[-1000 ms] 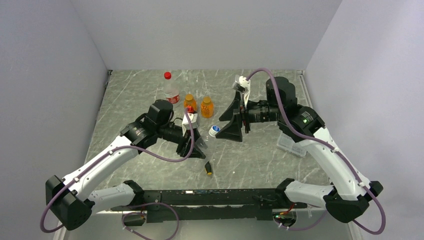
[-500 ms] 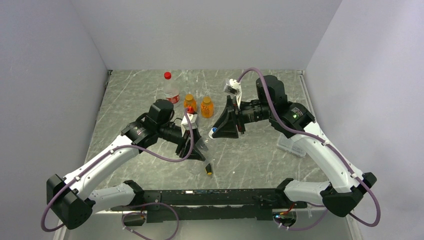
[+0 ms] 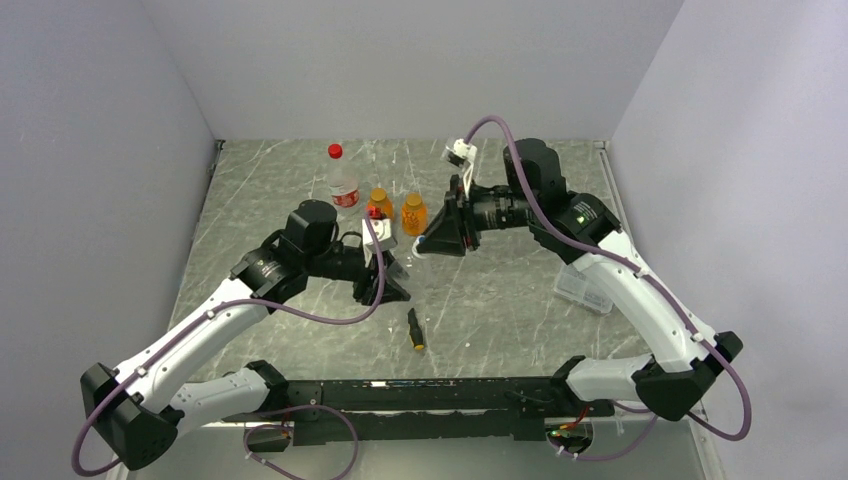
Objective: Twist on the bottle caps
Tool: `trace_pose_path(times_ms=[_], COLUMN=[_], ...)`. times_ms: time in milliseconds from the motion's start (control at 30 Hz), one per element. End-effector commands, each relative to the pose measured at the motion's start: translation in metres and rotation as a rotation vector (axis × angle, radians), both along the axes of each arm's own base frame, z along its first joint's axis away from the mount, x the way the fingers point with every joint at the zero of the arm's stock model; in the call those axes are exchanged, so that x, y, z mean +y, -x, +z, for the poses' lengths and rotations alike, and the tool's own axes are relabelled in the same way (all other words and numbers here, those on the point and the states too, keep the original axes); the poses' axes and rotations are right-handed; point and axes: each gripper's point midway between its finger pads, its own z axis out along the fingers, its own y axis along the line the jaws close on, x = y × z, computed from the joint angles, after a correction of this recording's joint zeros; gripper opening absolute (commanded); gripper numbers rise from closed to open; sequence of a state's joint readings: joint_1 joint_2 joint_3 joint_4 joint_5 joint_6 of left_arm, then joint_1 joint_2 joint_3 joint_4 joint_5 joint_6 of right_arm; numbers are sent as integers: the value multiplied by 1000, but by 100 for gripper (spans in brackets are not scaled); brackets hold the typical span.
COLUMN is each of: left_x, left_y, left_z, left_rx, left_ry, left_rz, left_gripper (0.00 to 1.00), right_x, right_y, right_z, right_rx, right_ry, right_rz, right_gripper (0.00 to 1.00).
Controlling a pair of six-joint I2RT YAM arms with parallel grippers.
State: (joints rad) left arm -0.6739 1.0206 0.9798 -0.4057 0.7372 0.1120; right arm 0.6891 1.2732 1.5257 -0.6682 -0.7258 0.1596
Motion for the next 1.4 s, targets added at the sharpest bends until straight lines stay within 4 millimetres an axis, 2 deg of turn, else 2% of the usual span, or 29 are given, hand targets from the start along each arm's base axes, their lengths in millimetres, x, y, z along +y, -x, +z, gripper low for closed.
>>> trace_pose_path(times_ms=[0, 133, 233, 367, 467, 567, 733, 767, 833, 900, 1000, 1067, 1167, 1367], left_x=[23, 41, 48, 52, 49, 45, 34, 30, 21, 13, 4, 0, -4, -8], left_y=[-73, -97, -107, -112, -104, -90, -59, -51, -29, -8, 24, 41, 56, 65], left_z=[31, 42, 50, 54, 47, 35, 16, 14, 11, 11, 17, 23, 27, 28], left_rx=[-228, -321, -369, -400, -393, -355, -270, -249, -210, -169, -116, -77, -17, 47], left_ry=[-14, -29, -34, -42, -63, -79, -76, -69, -44, -13, 53, 95, 122, 137], left_rz=[381, 535, 609, 647, 589, 520, 364, 315, 191, 73, -112, -215, -319, -411], left_gripper=[0, 0, 0, 0, 0, 0, 0, 0, 0, 0, 0, 0, 0, 0], right_x=[9, 20, 30, 41, 37, 20, -20, -26, -35, -36, -32, -31, -29, -19], right_y=[-16, -36, -49, -58, -65, -71, -70, -65, -48, -26, 10, 27, 41, 46], right_z=[-2, -11, -18, -21, -13, 9, 50, 60, 74, 77, 62, 55, 48, 40], right_rx=[178, 276, 300, 309, 271, 194, 53, 3, -87, -176, -237, -252, -241, -225], right_ry=[54, 97, 126, 114, 87, 42, -52, -82, -110, -118, -116, -115, -123, -125], right_rz=[-190, -362, -477, -557, -594, -630, -603, -567, -468, -332, -108, -5, 88, 145], right_gripper=[0, 0, 0, 0, 1, 27, 82, 97, 100, 100, 100, 99, 95, 85])
